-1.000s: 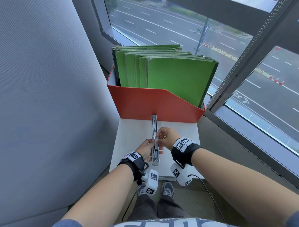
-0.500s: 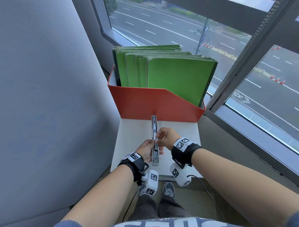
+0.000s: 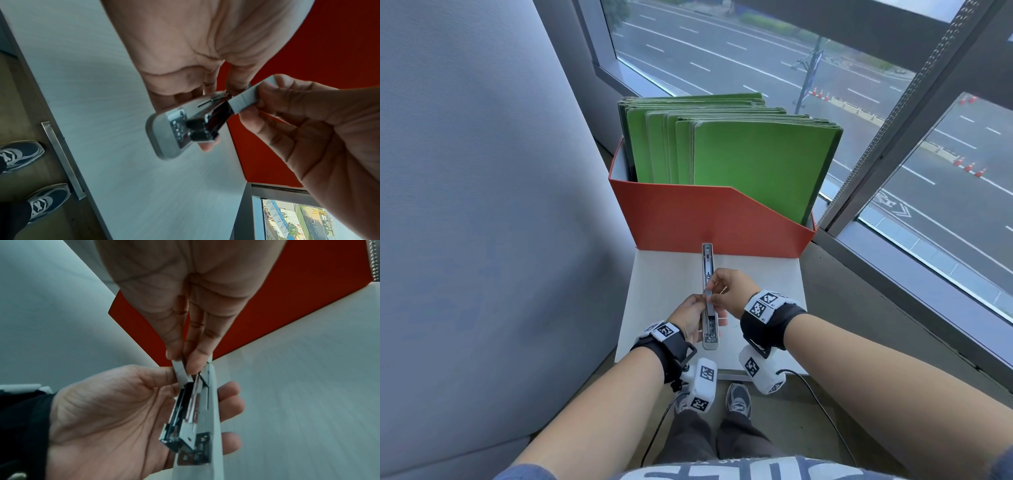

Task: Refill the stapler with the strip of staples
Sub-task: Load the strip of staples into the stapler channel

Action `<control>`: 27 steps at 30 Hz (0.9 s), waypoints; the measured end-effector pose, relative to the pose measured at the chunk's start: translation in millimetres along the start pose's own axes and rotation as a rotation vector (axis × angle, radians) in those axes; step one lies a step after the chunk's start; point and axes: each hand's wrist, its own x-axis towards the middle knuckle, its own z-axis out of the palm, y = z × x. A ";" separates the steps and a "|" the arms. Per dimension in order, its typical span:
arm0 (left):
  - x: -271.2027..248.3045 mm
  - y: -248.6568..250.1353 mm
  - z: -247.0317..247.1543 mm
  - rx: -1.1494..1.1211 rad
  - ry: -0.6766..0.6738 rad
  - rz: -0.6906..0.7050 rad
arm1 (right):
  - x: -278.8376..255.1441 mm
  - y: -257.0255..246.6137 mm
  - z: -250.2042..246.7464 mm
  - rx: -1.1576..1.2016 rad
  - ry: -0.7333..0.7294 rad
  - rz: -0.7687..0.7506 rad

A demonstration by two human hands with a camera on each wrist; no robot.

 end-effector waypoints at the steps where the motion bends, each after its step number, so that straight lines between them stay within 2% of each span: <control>1: -0.4 0.5 0.2 0.000 -0.001 -0.002 | 0.2 -0.4 0.5 -0.009 0.001 -0.007; 11: 1.5 0.7 -0.7 -0.012 -0.014 -0.011 | 0.7 4.5 2.3 -0.057 0.029 0.020; 20: -4.1 6.3 1.5 -0.055 -0.008 -0.045 | -6.5 16.4 11.7 -0.207 -0.062 0.046; 23: -4.1 7.0 1.6 -0.057 0.000 -0.034 | -11.2 17.7 14.3 -0.268 -0.059 0.000; 27: -4.1 6.1 1.0 -0.055 0.011 -0.036 | -15.6 16.5 13.2 -0.465 -0.096 -0.130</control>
